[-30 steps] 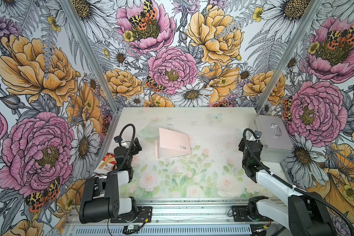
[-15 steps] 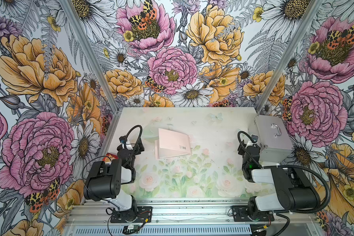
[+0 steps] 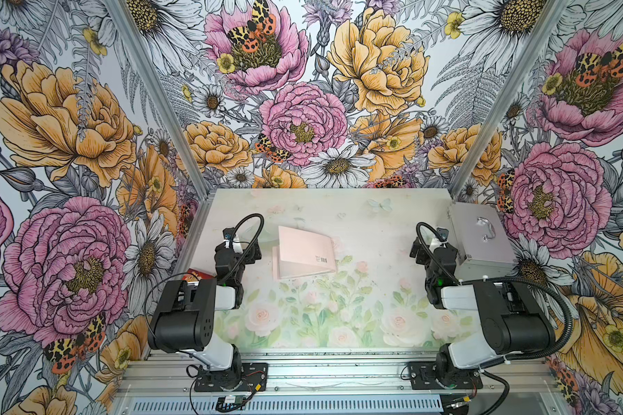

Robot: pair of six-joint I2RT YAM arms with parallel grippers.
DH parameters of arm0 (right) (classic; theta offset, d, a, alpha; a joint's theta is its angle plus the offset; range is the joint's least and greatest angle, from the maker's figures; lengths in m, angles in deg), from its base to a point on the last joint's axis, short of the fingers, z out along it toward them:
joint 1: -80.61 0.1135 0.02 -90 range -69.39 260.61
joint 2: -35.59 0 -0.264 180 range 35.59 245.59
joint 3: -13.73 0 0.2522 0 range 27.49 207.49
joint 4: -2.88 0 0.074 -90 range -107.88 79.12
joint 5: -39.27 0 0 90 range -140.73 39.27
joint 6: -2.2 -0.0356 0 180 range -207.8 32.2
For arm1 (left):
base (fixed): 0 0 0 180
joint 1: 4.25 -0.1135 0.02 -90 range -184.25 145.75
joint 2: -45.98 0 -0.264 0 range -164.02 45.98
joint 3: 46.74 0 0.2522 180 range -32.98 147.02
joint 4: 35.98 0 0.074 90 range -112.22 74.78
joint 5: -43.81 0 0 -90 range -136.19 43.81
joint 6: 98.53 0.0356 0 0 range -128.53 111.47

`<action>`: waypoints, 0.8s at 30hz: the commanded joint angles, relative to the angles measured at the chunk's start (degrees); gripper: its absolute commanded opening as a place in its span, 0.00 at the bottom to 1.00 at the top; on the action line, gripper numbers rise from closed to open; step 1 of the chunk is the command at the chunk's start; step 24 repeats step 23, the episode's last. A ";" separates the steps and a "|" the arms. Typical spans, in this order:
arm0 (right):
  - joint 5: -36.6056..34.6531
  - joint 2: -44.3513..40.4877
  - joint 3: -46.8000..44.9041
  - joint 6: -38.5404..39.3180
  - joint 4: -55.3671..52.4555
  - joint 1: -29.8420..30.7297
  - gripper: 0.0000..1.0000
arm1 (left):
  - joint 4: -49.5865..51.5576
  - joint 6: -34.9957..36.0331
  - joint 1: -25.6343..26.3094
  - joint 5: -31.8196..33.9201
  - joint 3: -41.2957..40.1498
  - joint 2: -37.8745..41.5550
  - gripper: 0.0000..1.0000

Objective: Place the photos into the photo albums
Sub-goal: Reset both arms

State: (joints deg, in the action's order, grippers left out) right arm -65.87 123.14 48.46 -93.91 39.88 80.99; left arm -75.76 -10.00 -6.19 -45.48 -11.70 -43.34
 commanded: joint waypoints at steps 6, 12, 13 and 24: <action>0.33 0.23 0.53 0.01 0.33 -0.16 1.00 | 0.47 1.12 0.04 1.22 0.43 0.90 0.99; 0.11 0.25 0.57 0.26 0.22 0.08 1.00 | 0.52 1.19 0.19 1.30 0.43 0.89 0.99; 0.15 0.31 0.61 0.29 0.21 0.14 1.00 | 0.51 1.19 0.21 1.31 0.44 0.86 0.99; 0.17 0.21 0.76 0.29 -0.14 0.23 1.00 | 0.48 1.21 0.20 1.40 0.49 0.88 0.99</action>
